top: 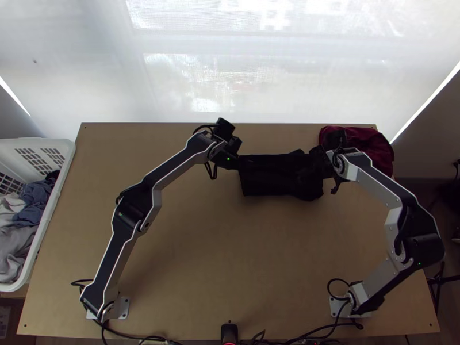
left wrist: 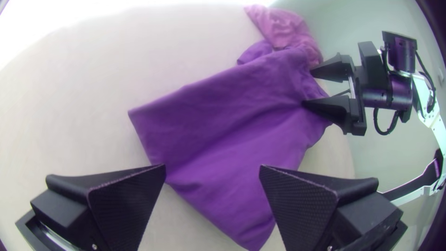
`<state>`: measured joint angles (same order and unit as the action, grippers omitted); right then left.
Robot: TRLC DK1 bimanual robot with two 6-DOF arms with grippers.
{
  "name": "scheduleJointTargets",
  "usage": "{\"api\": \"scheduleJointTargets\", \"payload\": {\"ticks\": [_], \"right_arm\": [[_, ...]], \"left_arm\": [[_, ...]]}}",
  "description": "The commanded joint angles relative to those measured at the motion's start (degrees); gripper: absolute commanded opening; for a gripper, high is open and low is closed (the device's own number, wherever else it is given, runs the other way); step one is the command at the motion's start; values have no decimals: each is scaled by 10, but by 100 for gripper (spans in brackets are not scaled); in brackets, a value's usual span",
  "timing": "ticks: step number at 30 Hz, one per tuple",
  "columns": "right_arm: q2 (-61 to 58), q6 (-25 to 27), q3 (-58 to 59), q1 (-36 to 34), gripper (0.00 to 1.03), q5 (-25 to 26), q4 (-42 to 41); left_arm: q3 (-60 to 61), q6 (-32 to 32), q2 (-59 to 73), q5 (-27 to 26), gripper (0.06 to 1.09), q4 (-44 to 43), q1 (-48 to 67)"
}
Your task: Fold the t-shirt
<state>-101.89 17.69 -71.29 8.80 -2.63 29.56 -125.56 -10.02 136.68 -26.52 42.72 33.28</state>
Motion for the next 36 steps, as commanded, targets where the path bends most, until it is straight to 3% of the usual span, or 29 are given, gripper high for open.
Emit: {"api": "scheduleJointTargets", "payload": {"ticks": [1,11,20,36], "right_arm": [[85,44,3,22,98,-11,-9],[156,136,92,103,98,-9,-16],[182,188,232,201,98,32,-172],[67,260,266,185,98,59,-360]], "left_arm": [[-4,-2,-41,-5,103,-4,4],[-3,1,-39,-5,103,4,14],[-4,4,-21,-5,103,4,21],[-4,4,-18,-5,103,7,20]]}}
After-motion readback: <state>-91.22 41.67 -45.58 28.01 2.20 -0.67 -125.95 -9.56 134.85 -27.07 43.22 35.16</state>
